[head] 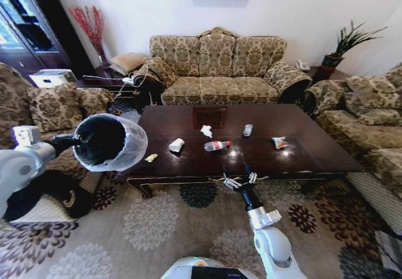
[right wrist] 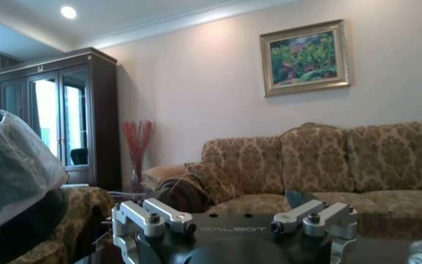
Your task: Move to the front of the table and place the trash on the table into the trash bin.
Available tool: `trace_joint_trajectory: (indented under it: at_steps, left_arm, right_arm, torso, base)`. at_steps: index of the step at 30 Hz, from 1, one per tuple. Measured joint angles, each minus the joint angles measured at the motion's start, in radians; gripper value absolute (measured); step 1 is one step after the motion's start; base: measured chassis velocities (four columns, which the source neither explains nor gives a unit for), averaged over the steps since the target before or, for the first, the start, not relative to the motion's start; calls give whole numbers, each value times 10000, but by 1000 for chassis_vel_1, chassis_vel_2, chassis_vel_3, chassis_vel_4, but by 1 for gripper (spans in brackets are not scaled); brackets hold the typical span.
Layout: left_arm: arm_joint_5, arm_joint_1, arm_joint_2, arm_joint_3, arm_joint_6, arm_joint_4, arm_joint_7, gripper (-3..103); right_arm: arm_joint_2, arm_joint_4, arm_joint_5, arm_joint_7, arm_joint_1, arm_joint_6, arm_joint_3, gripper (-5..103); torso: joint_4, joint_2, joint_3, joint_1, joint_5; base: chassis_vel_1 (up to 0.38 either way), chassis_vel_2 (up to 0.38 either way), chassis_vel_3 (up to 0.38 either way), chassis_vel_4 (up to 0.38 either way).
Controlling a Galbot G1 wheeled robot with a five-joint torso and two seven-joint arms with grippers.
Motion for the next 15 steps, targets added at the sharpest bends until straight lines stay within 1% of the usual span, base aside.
trace_joint_trajectory:
  at_steps: [3, 9, 11, 13, 15]
  left_arm:
    - [325, 51, -245, 15, -101, -73, 101, 0]
    - [554, 381, -388, -74, -261, -110, 294, 0]
    - [595, 426, -391, -103, -281, -107, 312, 0]
    - [602, 424, -386, -103, -290, -107, 311, 0]
    - [606, 408, -372, -101, -293, -155, 308, 0]
  right_arm:
    - [-158, 115, 179, 254, 27, -227, 0, 100]
    - [-213, 319, 429, 390, -70, -290, -39, 100]
    - [-284, 415, 652, 465, -211, -222, -49, 100]
    - [-300, 426, 699, 488, -248, -189, -47, 100]
    - [-306, 440, 800, 460, -310, -84, -12, 100]
  torso:
    - [0, 0, 0, 0, 9]
    - [1, 0, 0, 0, -2]
    - [4, 0, 0, 2, -5]
    - [4, 0, 0, 1, -6]
    - [5, 1, -1, -1, -3]
  base:
    - [322, 347, -336, -339]
    - [300, 316, -318, -334]
    - [241, 261, -236, -182]
    - [222, 101, -113, -158]
    - [89, 54, -68, -69]
